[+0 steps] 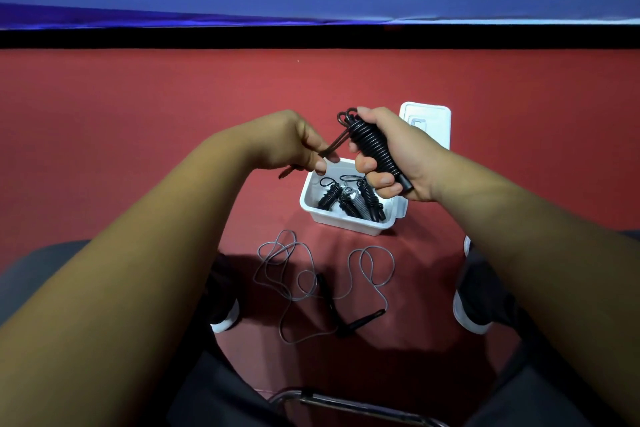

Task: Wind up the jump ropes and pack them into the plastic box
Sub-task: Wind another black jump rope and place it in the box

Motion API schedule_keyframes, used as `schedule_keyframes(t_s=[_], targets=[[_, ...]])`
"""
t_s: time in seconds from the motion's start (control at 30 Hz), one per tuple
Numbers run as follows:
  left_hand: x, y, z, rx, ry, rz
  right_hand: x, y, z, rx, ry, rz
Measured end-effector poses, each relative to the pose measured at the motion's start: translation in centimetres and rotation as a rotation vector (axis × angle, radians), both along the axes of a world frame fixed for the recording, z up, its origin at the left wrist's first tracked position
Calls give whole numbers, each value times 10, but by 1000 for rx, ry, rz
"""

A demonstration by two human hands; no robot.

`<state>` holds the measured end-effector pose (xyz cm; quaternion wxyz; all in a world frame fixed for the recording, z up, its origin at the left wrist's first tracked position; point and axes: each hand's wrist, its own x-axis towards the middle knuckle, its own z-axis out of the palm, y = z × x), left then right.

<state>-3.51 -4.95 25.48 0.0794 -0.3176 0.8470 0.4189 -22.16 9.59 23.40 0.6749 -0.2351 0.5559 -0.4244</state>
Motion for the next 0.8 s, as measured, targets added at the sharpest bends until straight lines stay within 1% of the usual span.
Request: schedule_keyframes(t_s=[0.07, 0.17, 0.27, 0.37, 0.43, 0.57, 0.67, 0.8], targets=[[-3, 3, -5, -36, -22, 7, 2, 2, 1, 7, -54, 92], [-7, 8, -11, -86, 1, 3, 5, 6, 3, 43, -105, 237], [-7, 10, -9, -115, 2, -26, 8, 11, 3, 85, -121, 372], [-6, 11, -8, -188, -8, -91, 9, 15, 3, 126, -120, 501], [-7, 12, -7, -191, 20, -88, 9, 16, 3, 132, -137, 566], [-13, 13, -2, -193, 119, -22, 12, 15, -1, 123, -135, 581], [-17, 14, 2, -199, 183, 19, 12, 13, -6, 141, -58, 547], [-22, 18, 5, -219, 223, 48, 13, 11, -14, 165, 64, 466]])
